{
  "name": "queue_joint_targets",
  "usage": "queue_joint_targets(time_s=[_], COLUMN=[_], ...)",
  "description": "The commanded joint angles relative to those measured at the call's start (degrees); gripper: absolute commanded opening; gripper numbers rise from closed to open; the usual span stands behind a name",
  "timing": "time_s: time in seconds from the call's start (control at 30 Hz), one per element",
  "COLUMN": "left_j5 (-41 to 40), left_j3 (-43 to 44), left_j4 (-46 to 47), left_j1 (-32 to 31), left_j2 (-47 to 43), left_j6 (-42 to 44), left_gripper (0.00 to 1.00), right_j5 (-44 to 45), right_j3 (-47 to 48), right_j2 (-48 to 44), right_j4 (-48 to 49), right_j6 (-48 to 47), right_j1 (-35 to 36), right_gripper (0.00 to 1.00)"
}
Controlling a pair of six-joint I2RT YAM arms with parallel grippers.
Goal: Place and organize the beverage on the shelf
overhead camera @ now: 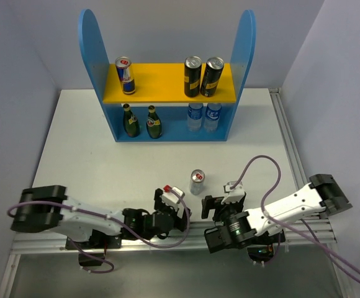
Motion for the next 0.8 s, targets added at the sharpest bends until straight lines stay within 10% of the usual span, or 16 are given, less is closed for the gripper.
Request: queue_joint_targets(time_s=[0.0, 0.43, 0.77], left_j5=[0.49, -12.42, -7.60], left_j3=[2.05, 11.91, 8.83], left_j4=[21.41, 38.21, 51.92], left_j1=[-0.43, 0.01, 9.94], left_j2=[8.94, 29.35, 35.76], left_j6=[2.22, 12.34, 16.02], left_gripper=[0.99, 0.99, 0.98], right_j5=[2.99, 4.57, 4.13], right_j3=[3.66, -1.70, -0.46], right_j2=[5.66, -7.00, -4.69], right_j4=[-14.65, -4.62, -6.31], right_j6=[22.55, 11.46, 13.60], right_j1=[1.04, 3.16, 3.16], right_gripper=[1.00, 0.98, 1.00])
